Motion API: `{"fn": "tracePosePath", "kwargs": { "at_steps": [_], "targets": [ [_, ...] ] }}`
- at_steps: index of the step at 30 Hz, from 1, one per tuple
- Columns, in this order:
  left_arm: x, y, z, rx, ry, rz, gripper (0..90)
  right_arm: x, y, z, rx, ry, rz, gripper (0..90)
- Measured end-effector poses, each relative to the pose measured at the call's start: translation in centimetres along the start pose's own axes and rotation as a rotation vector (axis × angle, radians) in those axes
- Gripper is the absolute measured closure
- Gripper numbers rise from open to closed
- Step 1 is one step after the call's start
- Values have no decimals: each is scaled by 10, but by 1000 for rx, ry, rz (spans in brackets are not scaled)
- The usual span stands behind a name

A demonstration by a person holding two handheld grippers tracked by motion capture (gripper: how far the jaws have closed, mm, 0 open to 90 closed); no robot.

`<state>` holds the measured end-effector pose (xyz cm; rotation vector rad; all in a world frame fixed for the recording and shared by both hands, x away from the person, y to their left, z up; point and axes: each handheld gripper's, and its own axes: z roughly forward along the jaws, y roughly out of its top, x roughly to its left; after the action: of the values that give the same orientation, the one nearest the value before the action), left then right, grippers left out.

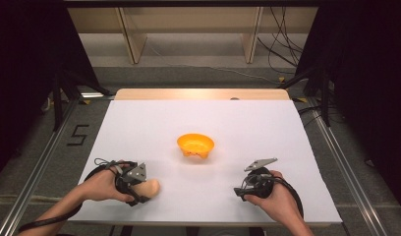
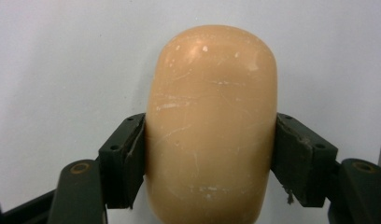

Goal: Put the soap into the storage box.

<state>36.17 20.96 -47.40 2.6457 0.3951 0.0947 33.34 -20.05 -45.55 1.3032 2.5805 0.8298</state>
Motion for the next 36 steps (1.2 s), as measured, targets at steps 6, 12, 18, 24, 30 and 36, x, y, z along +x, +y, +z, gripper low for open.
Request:
{"fn": "tracePosePath", "kwargs": {
  "at_steps": [6,12,18,24,30,36],
  "targets": [
    [-2,-2,1,-62,1,-44,318,0,0,0,-2,0,3,445],
    [2,-1,-4,-85,14,-30,319,0,0,0,-1,0,8,445],
    [6,1,-11,-121,18,-18,318,-1,0,0,-3,0,16,445],
    [8,1,-16,-170,31,-24,319,-1,0,-1,-15,-7,10,444],
    [7,3,-19,-234,38,-58,319,-4,1,-4,-43,-18,5,442],
    [8,5,-21,-274,49,-66,319,-2,0,-2,-67,-17,42,441]
  ]
}}
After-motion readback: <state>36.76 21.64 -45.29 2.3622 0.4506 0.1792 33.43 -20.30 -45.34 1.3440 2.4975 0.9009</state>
